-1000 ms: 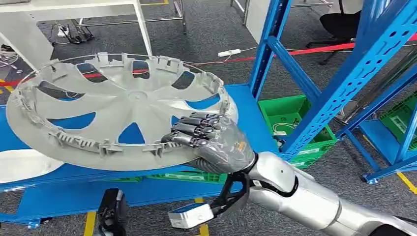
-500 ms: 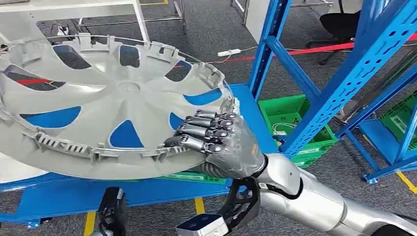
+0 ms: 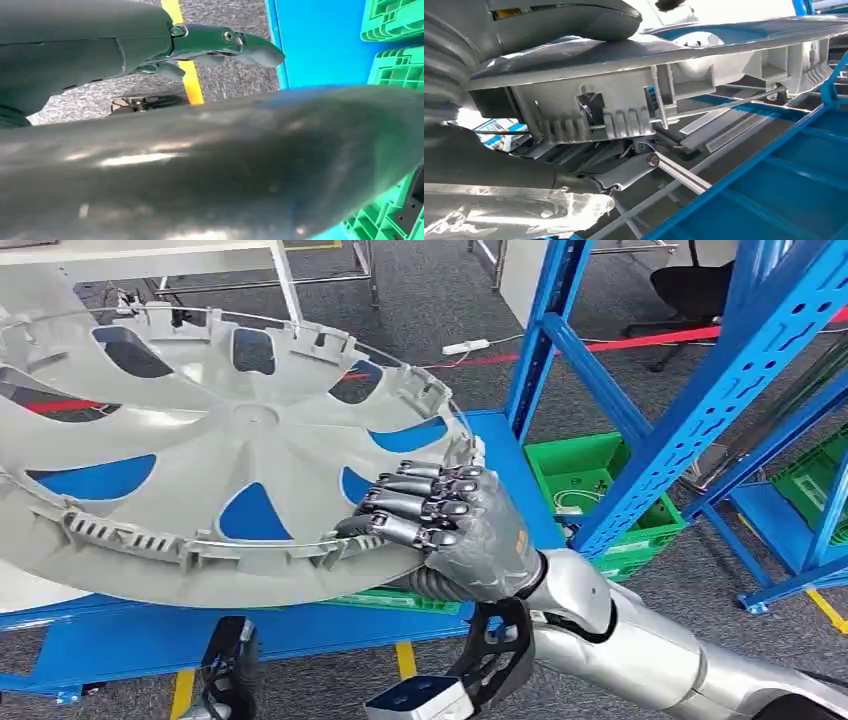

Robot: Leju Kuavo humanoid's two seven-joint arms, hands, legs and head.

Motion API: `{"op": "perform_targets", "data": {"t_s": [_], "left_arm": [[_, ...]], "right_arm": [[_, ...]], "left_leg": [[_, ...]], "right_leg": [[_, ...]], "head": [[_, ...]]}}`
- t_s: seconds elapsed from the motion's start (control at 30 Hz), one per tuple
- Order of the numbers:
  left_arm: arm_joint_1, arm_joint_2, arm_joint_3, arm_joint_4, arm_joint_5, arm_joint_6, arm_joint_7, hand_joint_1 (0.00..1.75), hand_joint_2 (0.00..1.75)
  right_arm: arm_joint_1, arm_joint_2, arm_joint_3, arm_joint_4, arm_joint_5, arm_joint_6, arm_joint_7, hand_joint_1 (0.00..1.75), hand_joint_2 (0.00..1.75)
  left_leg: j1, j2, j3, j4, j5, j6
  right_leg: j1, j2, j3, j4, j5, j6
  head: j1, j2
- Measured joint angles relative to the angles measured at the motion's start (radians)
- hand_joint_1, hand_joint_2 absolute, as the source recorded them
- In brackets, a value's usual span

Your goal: Take the parts from the cabinet and place them on the table.

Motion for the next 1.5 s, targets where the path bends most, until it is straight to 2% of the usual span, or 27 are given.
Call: {"op": "perform_targets", "data": {"t_s": [0.33,0.67,0.83,0.87,0.9,0.93,0.97,1.03,1.07,1.1,1.13,1.17,1.23,1.27,1.3,1.33,1.37,1.4,1.43,1.47,1.5], "left_arm": [[0.0,0.006,-0.009,0.0,0.011,0.001,-0.003,0.0,0.0],[0.0,0.015,-0.011,0.0,0.013,-0.004,-0.003,0.0,0.0],[0.0,0.018,-0.012,0.0,0.013,-0.004,-0.003,0.0,0.0],[0.0,0.019,-0.012,0.0,0.014,-0.003,-0.003,0.0,0.0],[0.0,0.019,-0.012,0.0,0.015,-0.003,-0.003,0.0,0.0],[-0.001,0.017,-0.012,0.0,0.016,-0.003,-0.003,0.0,0.0],[-0.002,0.017,-0.012,0.0,0.019,-0.003,-0.003,0.0,0.0],[-0.003,0.018,-0.012,0.0,0.02,-0.003,-0.003,0.0,0.0],[-0.002,0.018,-0.012,0.0,0.021,-0.003,-0.003,0.0,0.0],[-0.002,0.019,-0.012,0.0,0.021,-0.003,-0.003,0.0,0.0],[-0.002,0.019,-0.012,0.0,0.021,-0.003,-0.003,0.0,0.0],[-0.002,0.019,-0.012,0.0,0.022,-0.003,-0.003,0.0,0.0],[-0.003,0.019,-0.012,0.0,0.024,-0.002,-0.003,0.0,0.0],[-0.003,0.021,-0.012,0.0,0.026,-0.002,-0.003,0.0,0.0],[-0.004,0.02,-0.012,0.0,0.026,-0.001,-0.003,0.0,0.0],[-0.004,0.02,-0.013,0.0,0.028,0.001,-0.003,0.0,0.0],[-0.003,0.019,-0.013,0.0,0.03,0.002,-0.003,0.0,0.0],[-0.002,0.018,-0.013,0.0,0.03,0.002,-0.003,0.0,0.0],[-0.003,0.018,-0.014,0.0,0.03,0.003,-0.003,0.0,0.0],[-0.004,0.024,-0.014,0.0,0.031,0.004,-0.003,0.0,0.0],[-0.005,0.023,-0.014,0.0,0.031,0.005,-0.003,0.0,0.0]], "right_arm": [[0.0,0.0,0.002,0.0,-0.013,0.003,0.0,1.75,1.75],[0.0,0.0,0.005,0.0,-0.018,0.006,0.0,1.75,1.75],[0.0,0.0,0.01,0.0,-0.019,0.007,0.0,1.75,1.75],[0.0,0.0,0.011,0.0,-0.019,0.008,-0.001,1.75,1.75],[-0.001,0.0,0.011,0.0,-0.021,0.009,-0.001,1.75,1.75],[0.0,0.0,0.011,0.0,-0.022,0.011,-0.001,1.75,1.75],[-0.003,-0.001,0.011,-0.002,-0.023,0.011,-0.001,1.75,1.75],[-0.001,-0.003,0.012,-0.003,-0.027,0.014,-0.003,1.75,1.75],[-0.001,-0.005,0.014,-0.002,-0.029,0.015,-0.003,1.75,1.75],[0.0,-0.006,0.016,-0.002,-0.03,0.017,-0.003,1.75,1.75],[0.001,-0.007,0.017,-0.002,-0.032,0.019,-0.003,1.75,1.75],[0.001,-0.008,0.017,-0.002,-0.033,0.021,-0.003,1.75,1.75],[0.0,-0.009,0.017,-0.003,-0.034,0.023,-0.003,1.75,1.75],[-0.001,-0.01,0.017,-0.003,-0.034,0.024,-0.003,1.75,1.75],[-0.001,-0.01,0.017,-0.003,-0.034,0.024,-0.003,1.75,1.75],[-0.002,-0.011,0.018,-0.005,-0.035,0.024,-0.002,1.75,1.75],[-0.002,-0.012,0.017,-0.005,-0.035,0.024,-0.002,1.75,1.75],[-0.003,-0.013,0.018,-0.005,-0.036,0.024,-0.002,1.75,1.75],[-0.004,-0.013,0.018,-0.006,-0.035,0.024,-0.002,1.75,1.75],[-0.005,-0.013,0.018,-0.006,-0.036,0.026,-0.002,1.75,1.75],[-0.005,-0.013,0.018,-0.006,-0.037,0.026,-0.002,1.75,1.75]], "left_leg": [[0.0,0.0,0.0,0.0,0.0,0.0],[-0.005,0.0,0.0,0.001,-0.002,0.005],[-0.012,0.0,-0.001,0.002,-0.005,0.014],[-0.014,0.0,0.0,0.004,0.002,0.019],[-0.009,0.0,0.001,-0.005,0.008,0.025],[0.0,0.005,0.004,-0.012,0.014,0.026],[0.004,0.007,0.003,-0.012,0.015,0.028],[0.011,0.008,0.001,-0.012,0.016,0.025],[0.016,0.009,-0.003,-0.011,0.018,0.022],[0.02,0.009,-0.007,-0.011,0.021,0.018],[0.025,0.009,-0.01,-0.011,0.024,0.013],[0.032,0.009,-0.013,-0.01,0.027,0.007],[0.046,0.008,-0.015,-0.01,0.033,-0.009],[0.05,0.006,-0.015,-0.015,0.039,-0.021],[0.054,0.006,-0.015,-0.024,0.049,-0.034],[0.056,0.006,-0.014,-0.027,0.056,-0.044],[0.061,0.006,-0.011,-0.04,0.065,-0.054],[0.062,0.005,-0.008,-0.052,0.076,-0.065],[0.067,0.008,-0.013,-0.052,0.07,-0.067],[0.059,0.008,-0.027,-0.023,0.027,-0.059],[0.051,0.008,-0.055,0.052,-0.037,-0.051]], "right_leg": [[0.0,0.0,0.0,0.0,0.0,0.0],[-0.005,0.0,0.0,0.0,0.0,0.003],[-0.013,0.0,0.0,-0.001,0.0,0.012],[-0.015,0.0,0.001,-0.002,0.007,0.017],[-0.012,0.001,0.001,-0.002,0.007,0.018],[-0.012,0.001,-0.012,0.01,-0.012,0.023],[-0.014,-0.001,-0.026,0.049,-0.048,0.033],[-0.026,-0.002,-0.086,0.213,-0.138,0.052],[-0.033,-0.002,-0.116,0.29,-0.169,0.06],[-0.04,-0.002,-0.128,0.325,-0.175,0.066],[-0.046,-0.003,-0.115,0.31,-0.159,0.072],[-0.051,-0.003,-0.078,0.248,-0.124,0.079],[-0.061,-0.006,0.039,0.056,-0.053,0.093],[-0.053,0.001,0.08,-0.014,-0.075,0.099],[-0.043,0.015,0.083,-0.013,-0.059,0.074],[-0.039,0.013,0.077,-0.011,-0.057,0.066],[-0.034,0.015,0.072,-0.009,-0.054,0.054],[-0.029,0.016,0.068,-0.014,-0.045,0.041],[-0.041,0.013,0.071,-0.039,-0.026,0.02],[-0.038,0.01,0.065,-0.043,-0.015,0.011],[-0.038,0.007,0.056,-0.043,-0.005,-0.002]], "head": [[0.0,0.0],[0.0,0.0],[0.0,0.0],[0.0,0.0],[-0.001,0.0],[-0.002,0.0],[0.008,0.0],[0.007,0.0],[0.009,0.0],[0.008,0.0],[0.008,0.0],[0.008,0.0],[0.008,0.0],[0.008,0.0],[0.008,0.0],[0.008,0.0],[0.005,0.0],[0.009,0.0],[0.004,0.0],[0.002,0.0],[-0.005,0.0]]}}
